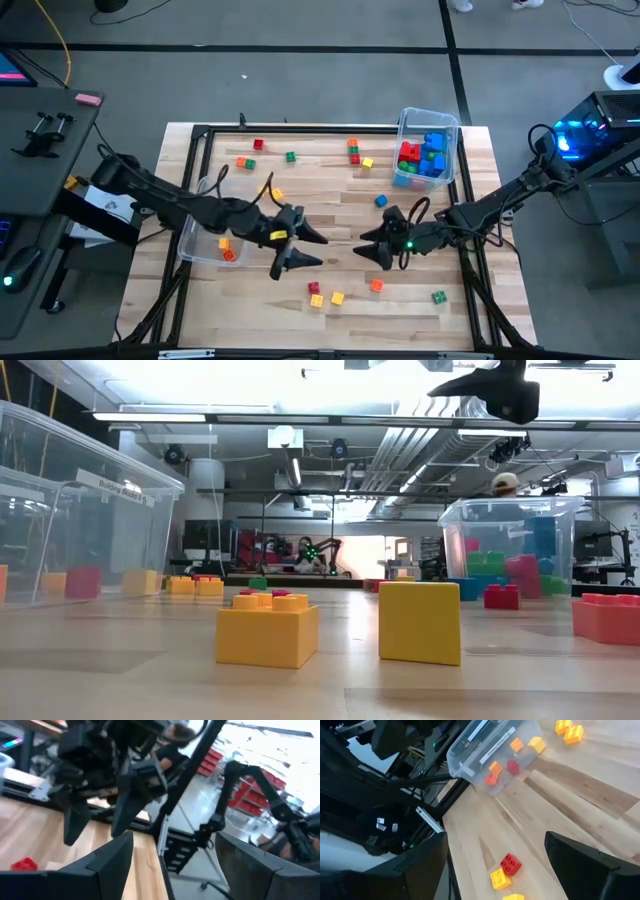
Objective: Sort blocks by size
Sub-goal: Put the small yellow block into the left transparent bin
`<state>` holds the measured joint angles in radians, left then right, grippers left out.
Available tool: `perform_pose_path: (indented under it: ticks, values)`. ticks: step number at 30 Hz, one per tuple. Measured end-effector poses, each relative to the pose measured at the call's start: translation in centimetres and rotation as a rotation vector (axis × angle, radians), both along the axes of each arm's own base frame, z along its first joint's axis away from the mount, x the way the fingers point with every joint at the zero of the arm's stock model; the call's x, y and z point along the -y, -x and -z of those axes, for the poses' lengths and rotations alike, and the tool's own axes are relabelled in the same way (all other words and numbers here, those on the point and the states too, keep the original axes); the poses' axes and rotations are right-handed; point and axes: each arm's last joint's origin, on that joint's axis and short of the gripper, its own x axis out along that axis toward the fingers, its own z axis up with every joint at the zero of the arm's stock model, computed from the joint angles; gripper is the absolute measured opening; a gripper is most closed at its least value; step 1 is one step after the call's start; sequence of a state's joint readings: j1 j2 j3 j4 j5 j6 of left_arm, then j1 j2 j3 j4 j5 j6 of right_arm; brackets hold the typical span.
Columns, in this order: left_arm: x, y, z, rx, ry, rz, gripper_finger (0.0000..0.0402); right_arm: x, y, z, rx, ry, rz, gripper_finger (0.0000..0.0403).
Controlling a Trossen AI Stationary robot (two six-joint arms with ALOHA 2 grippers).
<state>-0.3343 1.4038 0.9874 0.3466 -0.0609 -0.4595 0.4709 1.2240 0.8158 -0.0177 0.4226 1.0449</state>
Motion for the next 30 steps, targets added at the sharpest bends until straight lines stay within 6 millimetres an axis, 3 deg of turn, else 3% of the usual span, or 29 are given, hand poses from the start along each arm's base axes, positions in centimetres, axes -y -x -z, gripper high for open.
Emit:
perform_pose_path:
  ticks: [7, 16, 30]
  values:
    - [0.3, 0.1, 1.4, -0.135, -0.003, 0.012, 0.0266, -0.1, 0.0, 0.0, -0.007, -0.010, -0.033, 0.0328]
    - [1.8, 0.6, 1.3, -0.106, -0.041, 0.072, 0.0266, -0.1, 0.0, 0.0, -0.006, -0.007, -0.034, 0.0328]
    - [-1.7, -0.7, -0.2, 0.046, -0.022, -0.030, 0.0266, 0.0, 0.0, 0.0, 0.002, 0.028, 0.002, 0.0328]
